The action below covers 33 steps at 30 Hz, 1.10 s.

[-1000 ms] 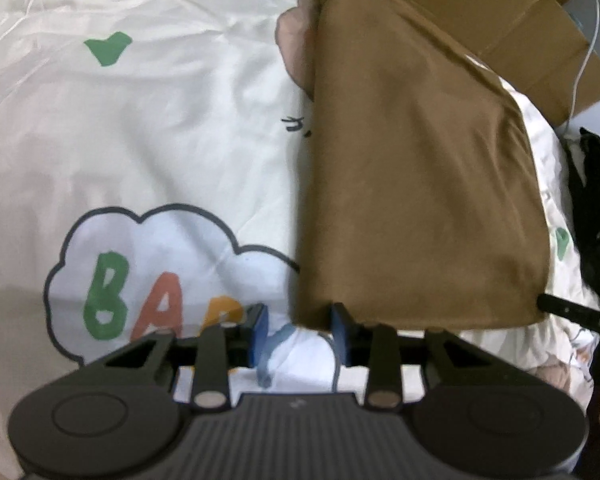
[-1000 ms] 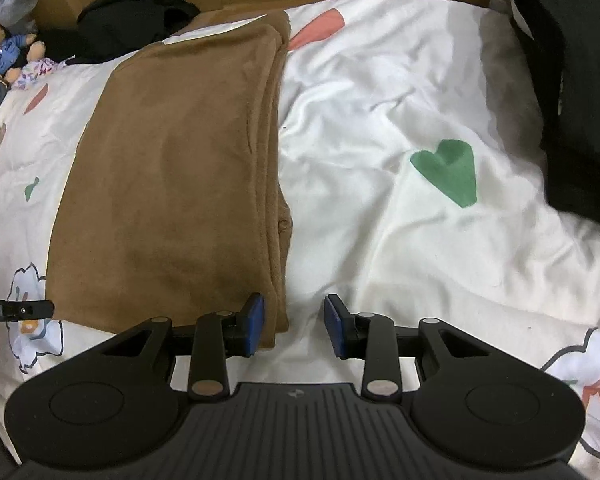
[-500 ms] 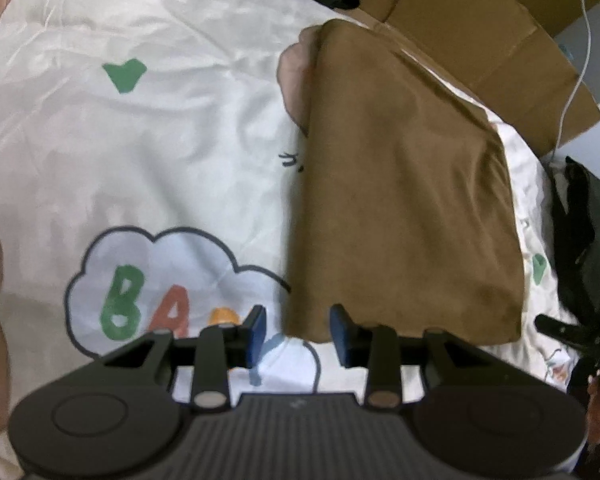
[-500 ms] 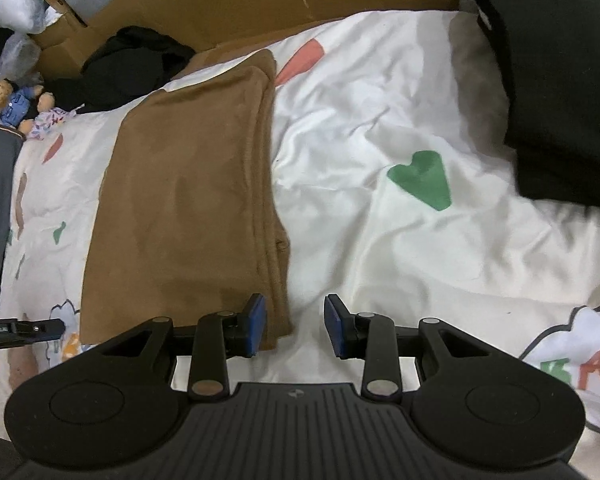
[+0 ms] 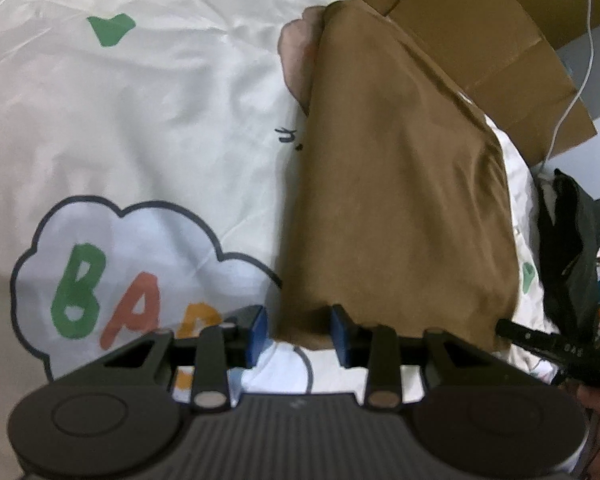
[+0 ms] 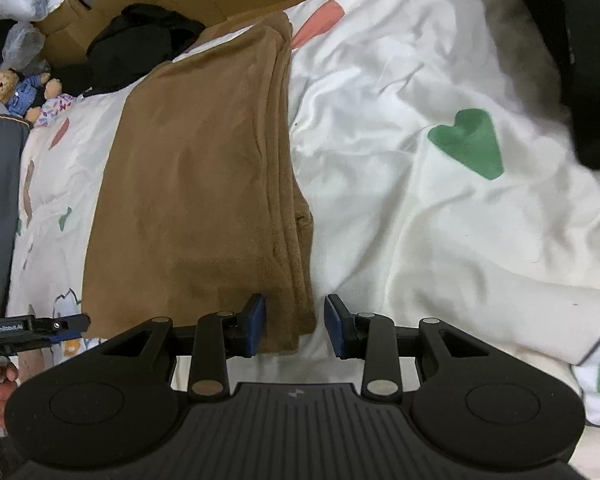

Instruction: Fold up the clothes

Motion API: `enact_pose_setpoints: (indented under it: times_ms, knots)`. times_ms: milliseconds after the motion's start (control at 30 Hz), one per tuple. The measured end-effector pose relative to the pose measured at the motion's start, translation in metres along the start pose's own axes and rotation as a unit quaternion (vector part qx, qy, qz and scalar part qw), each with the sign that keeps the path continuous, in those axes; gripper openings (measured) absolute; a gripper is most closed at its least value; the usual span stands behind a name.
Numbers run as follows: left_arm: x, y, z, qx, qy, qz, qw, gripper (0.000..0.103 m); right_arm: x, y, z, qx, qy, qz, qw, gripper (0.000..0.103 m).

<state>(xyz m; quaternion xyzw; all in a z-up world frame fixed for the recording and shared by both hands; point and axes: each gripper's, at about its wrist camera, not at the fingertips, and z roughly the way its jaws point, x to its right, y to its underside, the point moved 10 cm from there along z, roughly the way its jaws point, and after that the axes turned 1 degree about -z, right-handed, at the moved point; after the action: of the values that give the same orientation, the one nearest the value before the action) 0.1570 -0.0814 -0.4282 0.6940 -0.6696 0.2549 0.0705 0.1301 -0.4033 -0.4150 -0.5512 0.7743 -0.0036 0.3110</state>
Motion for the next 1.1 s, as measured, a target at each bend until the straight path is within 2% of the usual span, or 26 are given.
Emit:
enact_pose_setpoints:
  times_ms: [133,500,567,633,667,700,1100]
  knots:
    - [0.0,-0.001,0.006,0.0,0.007,-0.004,1.0,0.036,-0.004,-0.006,-0.004,0.024,-0.008,-0.011,1.0,0.037]
    - [-0.008,0.003,0.005,-0.006,0.027,0.002,0.9996,0.034,-0.004,0.005,0.01,-0.009,-0.024,-0.003,1.0,0.038]
    - [-0.006,0.004,0.006,-0.011,0.025,0.01,0.9996,0.021,-0.001,0.005,0.009,-0.008,-0.032,0.016,0.999,0.037]
    - [-0.006,0.003,0.004,-0.013,0.023,0.012,0.9996,0.015,0.001,0.006,0.009,-0.007,-0.037,0.022,0.999,0.029]
    - [-0.006,0.002,0.004,-0.015,0.025,0.005,0.9996,0.011,0.001,0.006,0.008,-0.008,-0.038,0.024,0.999,0.016]
    - [-0.005,-0.001,0.003,-0.017,0.026,0.0,0.9995,0.011,0.002,0.006,0.006,-0.009,-0.043,0.028,0.999,0.013]
    - [0.009,-0.014,-0.022,-0.032,-0.004,-0.011,0.9994,0.008,-0.009,0.008,-0.02,-0.028,-0.024,0.048,0.998,0.009]
